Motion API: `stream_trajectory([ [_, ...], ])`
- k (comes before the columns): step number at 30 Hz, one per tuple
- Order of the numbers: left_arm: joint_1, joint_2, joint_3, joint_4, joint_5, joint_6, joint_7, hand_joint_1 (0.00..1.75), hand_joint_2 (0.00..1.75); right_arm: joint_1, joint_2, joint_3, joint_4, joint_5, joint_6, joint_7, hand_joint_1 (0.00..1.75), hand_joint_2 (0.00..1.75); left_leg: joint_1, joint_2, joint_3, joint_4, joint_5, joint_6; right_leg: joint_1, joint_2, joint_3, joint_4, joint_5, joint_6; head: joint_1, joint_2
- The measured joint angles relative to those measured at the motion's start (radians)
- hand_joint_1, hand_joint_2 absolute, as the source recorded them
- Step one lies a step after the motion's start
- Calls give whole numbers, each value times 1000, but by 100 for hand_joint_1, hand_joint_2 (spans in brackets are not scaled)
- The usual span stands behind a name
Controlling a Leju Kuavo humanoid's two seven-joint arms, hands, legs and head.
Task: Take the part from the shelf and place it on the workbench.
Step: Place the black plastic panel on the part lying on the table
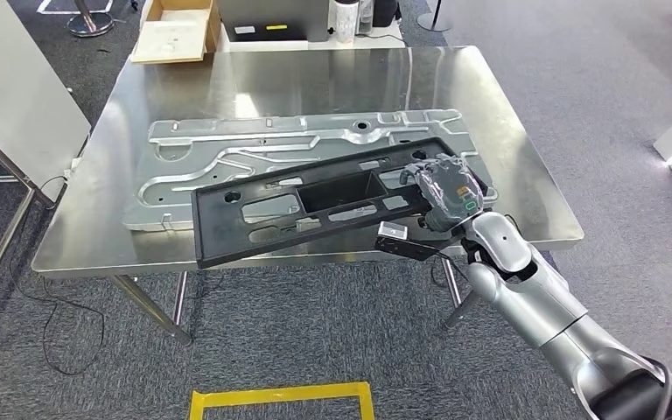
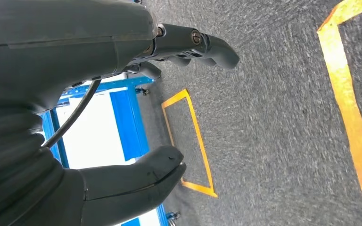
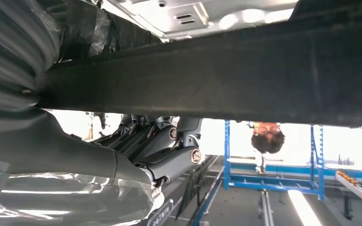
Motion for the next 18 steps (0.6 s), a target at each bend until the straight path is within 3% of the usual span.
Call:
stream_trajectory([
  [2, -1, 0, 0, 0, 0, 0, 0, 0, 175, 0, 0, -2, -2, 0, 0, 0, 175, 175, 0, 1, -7, 27, -18, -12, -7, 0, 12, -9, -3, -12, -1, 0],
  [3, -1, 0, 0, 0, 0, 0, 0, 0, 175, 0, -1, -2, -4, 0, 0, 0, 175, 175, 1, 1, -27, 70, -39, -18, -10, 0, 20, -13, -5, -18, -2, 0],
  [5, -1, 0, 0, 0, 0, 0, 0, 0, 175, -1, -1, -3, -5, 0, 1, 0, 175, 175, 5, 1, -101, 205, -91, -27, -9, -1, 30, -14, -14, -27, -2, 0],
  [6, -1, 0, 0, 0, 0, 0, 0, 0, 175, -1, -1, -3, -5, 0, 2, 0, 175, 175, 7, 1, -140, 265, -106, -30, -8, -1, 34, -13, -19, -28, -2, 0],
  [7, -1, 0, 0, 0, 0, 0, 0, 0, 175, -1, -1, -3, -4, 0, 3, 0, 175, 175, 9, 1, -166, 295, -100, -32, -8, -1, 40, -13, -25, -27, -2, 0],
  [8, 0, 0, 0, 0, 0, 0, 0, 0, 175, -1, -1, -4, -4, 0, 4, -1, 175, 175, 10, 1, -172, 284, -73, -32, -8, 0, 47, -11, -31, -26, -2, 0],
  [9, 0, 0, 0, 0, 1, 0, 0, 0, 175, -1, -1, -4, -4, -1, 5, -1, 175, 175, 10, 1, -158, 235, -28, -31, -8, 1, 56, -10, -38, -24, -2, 0],
  [11, 2, 1, 0, 0, 1, 0, -3, 0, 175, -2, -1, -8, -4, -3, 7, -1, 175, 175, 9, 0, -108, 99, 52, -24, -7, 3, 69, -5, -55, -15, -2, 0],
  [12, 1, 1, 0, 0, 0, 0, -5, 0, 175, -3, -2, -11, -3, -4, 8, -1, 175, 175, 7, 0, -89, 50, 68, -20, -6, 4, 70, -2, -61, -10, -2, 0],
  [14, -2, 1, 0, 0, -1, 1, -9, 0, 175, -5, -2, -14, -3, -5, 11, -1, 175, 175, 5, -1, -76, 21, 62, -15, -3, 5, 67, 2, -66, -4, -2, 0],
  [18, -5, -1, 0, 0, -1, 4, -12, 0, 175, -6, -2, -16, -3, -5, 13, -1, 175, 175, 3, -1, -77, 22, 58, -9, -4, 4, 67, -2, -66, 2, -2, 0],
])
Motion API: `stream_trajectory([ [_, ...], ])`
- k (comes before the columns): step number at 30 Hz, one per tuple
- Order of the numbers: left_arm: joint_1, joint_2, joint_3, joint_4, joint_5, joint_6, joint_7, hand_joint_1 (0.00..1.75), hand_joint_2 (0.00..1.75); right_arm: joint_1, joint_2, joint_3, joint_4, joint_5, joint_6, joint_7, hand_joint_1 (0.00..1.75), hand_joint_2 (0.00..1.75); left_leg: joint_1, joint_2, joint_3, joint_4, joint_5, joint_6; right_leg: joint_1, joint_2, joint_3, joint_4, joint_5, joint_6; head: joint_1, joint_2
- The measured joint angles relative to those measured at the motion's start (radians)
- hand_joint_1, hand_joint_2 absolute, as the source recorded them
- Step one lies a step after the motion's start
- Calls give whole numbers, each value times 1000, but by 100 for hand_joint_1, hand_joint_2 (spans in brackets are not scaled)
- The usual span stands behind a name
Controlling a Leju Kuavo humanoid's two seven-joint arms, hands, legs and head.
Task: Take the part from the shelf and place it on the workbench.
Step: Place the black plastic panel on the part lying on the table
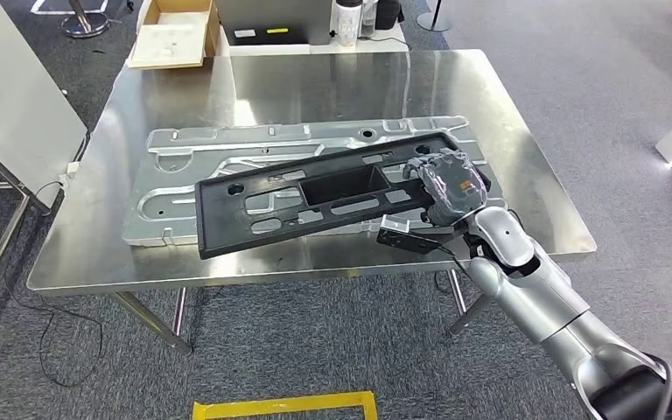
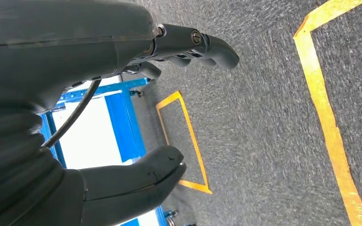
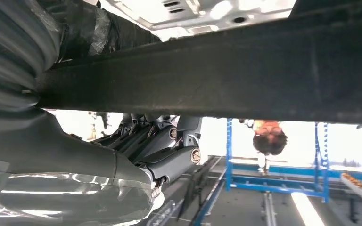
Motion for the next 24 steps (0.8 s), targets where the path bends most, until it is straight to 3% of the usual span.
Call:
stream_trajectory([
  [2, -4, -7, 0, 0, 2, 8, -4, 0, 175, -4, -2, -3, 0, 0, 4, 0, 175, 175, 2, 0, 14, -15, -3, 15, -4, -2, -18, 45, -27, 14, 0, 0],
  [4, -7, -13, 0, 0, 4, 15, -5, 0, 175, -7, -3, -4, 2, 0, 6, 0, 175, 175, 5, 0, 33, -30, -9, 30, -9, -3, -86, 172, -79, 28, 0, 0],
  [5, -8, -13, 0, 0, 4, 16, -5, 0, 175, -7, -3, -4, 4, 0, 7, 0, 175, 175, 4, -1, 38, -30, -13, 32, -10, -3, -126, 234, -95, 31, 0, 0],
  [6, -9, -14, 0, 0, 4, 17, -5, 0, 175, -5, -3, -4, 6, 0, 8, 0, 175, 175, 3, -1, 44, -30, -19, 33, -10, -3, -157, 272, -94, 33, 0, 0],
  [7, -9, -15, 0, 0, 4, 17, -6, 0, 175, -4, -3, -4, 9, 0, 9, 0, 175, 175, 3, -2, 53, -30, -25, 33, -11, -3, -169, 270, -70, 33, 0, 0],
  [8, -8, -16, 0, 0, 5, 17, -6, 0, 175, -3, -3, -4, 11, 1, 9, 0, 175, 175, 3, -2, 63, -29, -32, 32, -11, -4, -163, 235, -31, 31, 0, 0],
  [10, -7, -17, 0, 0, 10, 17, -8, 0, 175, -3, -3, -4, 15, 4, 10, 3, 175, 175, 2, -2, 83, -29, -47, 26, -9, -5, -114, 102, 56, 24, 0, 0],
  [12, -9, -18, 0, 0, 18, 16, -9, 0, 175, -7, -4, -5, 23, 13, 8, 12, 175, 175, 0, -2, 92, -29, -58, 17, -1, -7, -76, 12, 85, 13, 1, 0],
  [14, -11, -20, 0, 0, 24, 16, -11, 0, 175, -12, -7, -9, 37, 24, 6, 24, 175, 175, 0, -2, 94, -31, -64, 6, 5, -6, -69, -1, 73, 2, 1, 0],
  [17, -13, -20, 0, 0, 31, 16, -13, 0, 175, -17, -10, -24, 65, 30, 1, 35, 175, 175, 0, 0, 84, 5, -90, -9, -5, -6, -52, -12, 67, -14, 0, 0],
  [18, -13, -20, 0, 0, 34, 16, -13, 0, 175, -21, -11, -31, 78, 30, -3, 37, 175, 175, 1, 0, 59, 55, -111, -13, -8, -7, -44, -16, 64, -20, 0, 0],
  [20, -12, -20, 0, 0, 39, 16, -15, 0, 175, -27, -11, -42, 105, 31, -8, 37, 175, 175, 4, 0, -24, 194, -156, -19, -7, -8, -34, -16, 54, -27, -1, 0],
  [21, -11, -20, 0, 0, 40, 16, -16, 0, 175, -28, -11, -46, 118, 31, -9, 37, 175, 175, 5, 0, -62, 247, -163, -21, -6, -8, -28, -16, 49, -28, -1, 0],
  [22, -10, -20, 0, 0, 41, 16, -16, 0, 175, -28, -11, -50, 130, 30, -9, 37, 175, 175, 6, 0, -84, 264, -149, -22, -5, -8, -21, -16, 43, -28, -1, 0],
  [23, -10, -20, 0, 0, 42, 16, -17, 0, 175, -28, -11, -52, 141, 30, -9, 37, 175, 175, 6, 0, -86, 242, -116, -21, -5, -7, -13, -15, 37, -27, -1, 0],
  [24, -9, -20, 0, 0, 42, 17, -17, 0, 175, -28, -11, -54, 151, 29, -9, 37, 175, 175, 6, 0, -70, 184, -68, -18, -5, -6, -3, -15, 30, -25, -1, 0],
])
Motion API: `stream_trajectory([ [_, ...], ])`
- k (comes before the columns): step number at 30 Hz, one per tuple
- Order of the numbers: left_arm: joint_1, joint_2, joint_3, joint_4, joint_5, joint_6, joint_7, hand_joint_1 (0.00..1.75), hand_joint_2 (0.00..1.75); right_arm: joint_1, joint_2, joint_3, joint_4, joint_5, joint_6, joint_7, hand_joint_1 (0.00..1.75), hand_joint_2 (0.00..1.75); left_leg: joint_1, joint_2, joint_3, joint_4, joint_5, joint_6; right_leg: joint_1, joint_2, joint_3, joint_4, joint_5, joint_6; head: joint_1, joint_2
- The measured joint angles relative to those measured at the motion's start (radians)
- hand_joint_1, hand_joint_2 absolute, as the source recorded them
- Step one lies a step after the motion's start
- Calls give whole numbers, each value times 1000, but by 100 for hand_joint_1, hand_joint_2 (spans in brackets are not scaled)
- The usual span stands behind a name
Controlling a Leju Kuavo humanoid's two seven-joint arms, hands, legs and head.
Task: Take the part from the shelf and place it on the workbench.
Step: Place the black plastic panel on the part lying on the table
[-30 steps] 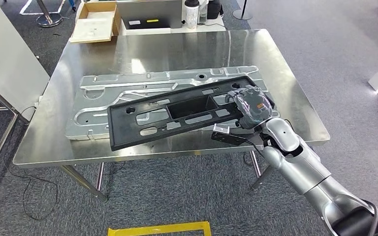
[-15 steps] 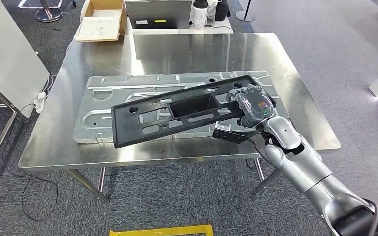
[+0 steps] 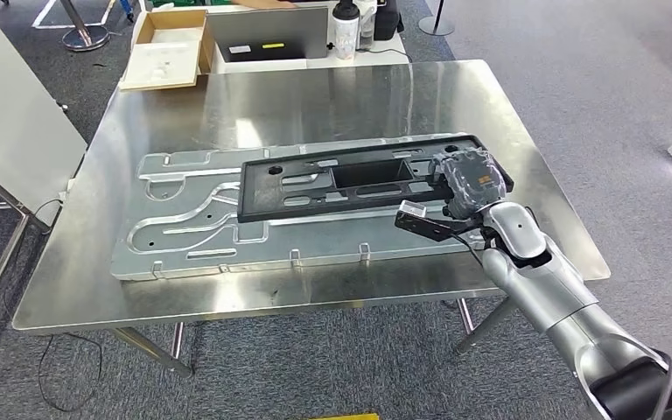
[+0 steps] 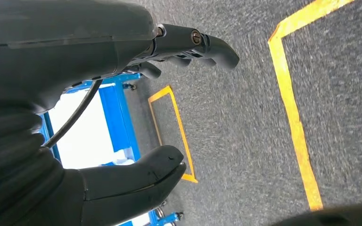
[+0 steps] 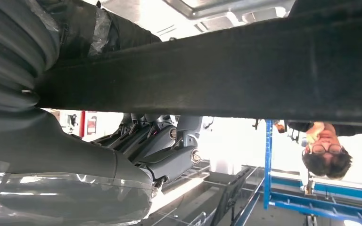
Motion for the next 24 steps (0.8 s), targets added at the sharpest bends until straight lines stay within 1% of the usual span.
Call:
stream_trajectory([
  [1, 1, 0, 0, 0, 1, 1, 0, 0, 175, -1, 0, -1, 10, -1, 0, 0, 175, 175, -1, 0, 25, -71, 45, 5, 0, 1, 8, 0, -8, 3, 0, 0],
  [2, 1, 0, 0, 0, 2, 1, -1, 0, 175, -3, 1, -3, 20, -3, 0, 0, 175, 175, -3, 0, 50, -134, 73, 10, 2, 2, 14, 2, -15, 8, 0, 0],
  [3, 0, 1, 0, 0, 3, 2, -2, 0, 175, -6, 1, -4, 30, -6, -1, 0, 175, 175, -5, 0, 68, -178, 86, 15, 3, 3, 18, 2, -20, 13, 0, 0],
  [4, -1, 1, 0, 0, 6, 3, -3, 0, 175, -8, 2, -7, 41, -9, -1, 0, 175, 175, -8, -1, 76, -195, 84, 19, 4, 4, 19, 2, -25, 20, 0, 0],
  [6, -4, 0, 0, 0, 10, 3, -5, 0, 175, -13, 2, -13, 60, -14, -2, 0, 175, 175, -10, -1, 81, -203, 77, 29, 3, 2, 21, -2, -30, 32, 0, 0],
  [7, -3, 0, 0, 0, 11, 3, -5, 0, 175, -15, 3, -16, 67, -14, -2, -1, 175, 175, -9, -1, 86, -209, 76, 34, 2, 1, 22, 4, -35, 38, 0, 0],
  [8, -2, -1, 0, 0, 12, 4, -5, 0, 175, -17, 3, -19, 73, -15, -3, -1, 175, 175, -7, -1, 92, -215, 76, 40, 0, 0, 13, 24, -45, 43, 1, 0],
  [9, -2, -1, 0, 0, 12, 4, -5, 0, 175, -20, 3, -21, 79, -15, -3, -1, 175, 175, -5, -1, 98, -220, 74, 45, -1, -1, -8, 66, -65, 48, 1, 0],
  [10, -1, -2, 0, 0, 12, 4, -5, 0, 175, -21, 3, -23, 85, -16, -4, -1, 175, 175, -5, -1, 102, -222, 71, 49, -2, -1, -42, 127, -89, 52, 1, 0],
  [11, -1, -2, 0, 0, 12, 4, -5, 0, 175, -22, 4, -25, 93, -17, -4, -1, 175, 175, -5, -1, 105, -222, 67, 52, -3, 0, -86, 197, -112, 56, 1, 0],
  [12, -1, -2, 0, 0, 13, 4, -5, 0, 175, -21, 6, -25, 101, -17, -4, -1, 175, 175, -5, -1, 110, -221, 63, 54, -5, 0, -126, 256, -125, 59, 1, 0],
  [13, -1, -2, 0, 0, 14, 5, -5, 0, 175, -20, 7, -25, 110, -18, -4, -1, 175, 175, -5, -1, 115, -221, 57, 54, -7, -1, -153, 284, -118, 61, 1, 0],
  [14, -1, -2, 0, 0, 15, 5, -5, 0, 175, -20, 8, -25, 119, -18, -4, -2, 175, 175, -5, -2, 123, -219, 51, 53, -9, -1, -162, 274, -90, 63, 1, 0],
  [15, -1, -2, 0, 0, 16, 5, -4, 0, 175, -21, 9, -25, 126, -18, -5, -3, 175, 175, -4, -3, 132, -217, 44, 50, -11, -1, -150, 227, -45, 64, 1, 0],
  [16, 0, -2, 0, 0, 17, 5, -3, 0, 175, -22, 10, -25, 134, -18, -6, -4, 175, 175, -4, -4, 139, -215, 35, 47, -13, -2, -128, 158, 1, 63, 1, 0],
  [17, 0, -2, 0, 0, 19, 3, -2, 0, 175, -25, 12, -25, 142, -19, -8, -6, 175, 175, -5, -4, 144, -210, 27, 42, -11, -3, -104, 95, 34, 61, 1, 0],
  [18, -1, -2, 0, 0, 21, 0, -2, 0, 175, -28, 15, -25, 151, -20, -10, -6, 175, 175, -7, -5, 146, -207, 21, 38, -10, -3, -87, 51, 51, 56, 1, 0],
  [19, -2, -2, 0, 0, 25, -4, -4, 0, 175, -31, 20, -25, 160, -21, -12, -7, 175, 175, -10, -5, 145, -204, 17, 36, -9, -3, -78, 28, 54, 51, 1, 0],
  [21, -2, -1, 2, 0, 35, -15, -10, 0, 175, -33, 31, -24, 178, -21, -15, -12, 175, 175, -13, -5, 144, -204, 15, 39, -8, 0, -76, 21, 49, 44, 1, 0],
  [22, -2, -1, 3, 0, 40, -18, -15, 0, 175, -33, 37, -23, 188, -21, -17, -15, 175, 175, -13, -4, 145, -206, 15, 41, -8, 2, -76, 20, 49, 43, 1, 0],
  [24, -2, 0, 5, 0, 50, -23, -23, 0, 175, -34, 49, -21, 208, -20, -20, -21, 175, 175, -12, -3, 150, -213, 15, 41, -5, 4, -74, 20, 45, 37, 1, 0],
])
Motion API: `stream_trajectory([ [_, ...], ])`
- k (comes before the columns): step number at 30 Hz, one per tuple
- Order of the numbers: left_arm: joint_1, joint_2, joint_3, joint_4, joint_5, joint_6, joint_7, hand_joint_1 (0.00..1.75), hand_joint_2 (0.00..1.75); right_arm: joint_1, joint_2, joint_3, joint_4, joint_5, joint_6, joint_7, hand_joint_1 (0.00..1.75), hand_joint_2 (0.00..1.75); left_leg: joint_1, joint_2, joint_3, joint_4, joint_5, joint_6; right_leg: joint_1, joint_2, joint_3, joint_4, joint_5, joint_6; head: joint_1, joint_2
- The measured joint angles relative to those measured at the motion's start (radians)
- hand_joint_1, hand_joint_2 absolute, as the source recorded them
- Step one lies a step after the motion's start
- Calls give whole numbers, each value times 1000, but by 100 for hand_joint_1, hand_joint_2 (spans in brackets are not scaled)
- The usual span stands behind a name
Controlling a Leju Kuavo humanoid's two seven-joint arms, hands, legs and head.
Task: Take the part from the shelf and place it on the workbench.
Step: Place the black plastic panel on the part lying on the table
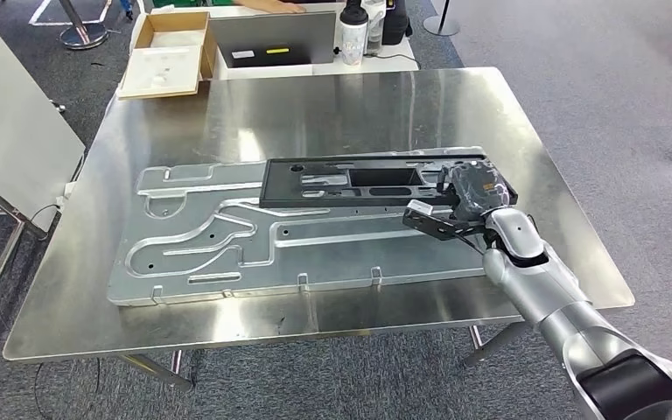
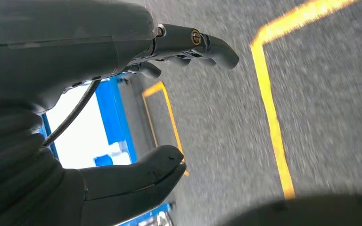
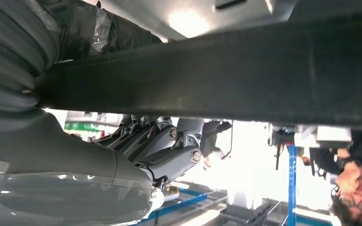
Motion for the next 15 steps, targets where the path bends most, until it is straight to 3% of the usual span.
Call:
stream_trajectory([
  [1, 0, 0, 2, 0, 3, -1, -3, 0, 175, 0, 6, 2, 10, 1, -2, -1, 175, 175, 0, 0, 2, -2, 0, -1, 1, 0, 1, 0, -2, -2, 0, 0],
  [5, -1, 0, 6, 0, 14, 1, -5, 0, 175, 0, 27, 6, 41, 3, -8, 0, 0, 0, 2, 0, 6, -7, -1, -6, 4, -1, 4, 0, -5, -8, 0, 0],
  [9, 1, 0, 20, 0, 37, -6, -12, 0, 175, 2, 47, 9, 63, 3, -7, -3, 0, 0, 6, 0, 9, -9, -3, -19, 7, -1, 6, 1, -7, -11, 0, 0],
  [13, 2, 0, 30, 0, 54, -24, -14, 0, 175, 11, 82, 30, 94, 12, -11, -14, 0, 0, 6, 0, 12, -9, -3, -22, 8, 0, 8, 1, -7, -11, 0, 0],
  [15, 3, 0, 35, 0, 57, -29, -17, 0, 87, 16, 97, 39, 107, 16, -16, -15, 0, 0, 6, 0, 13, -9, -4, -22, 7, 0, 9, 1, -7, -11, 0, 0],
])
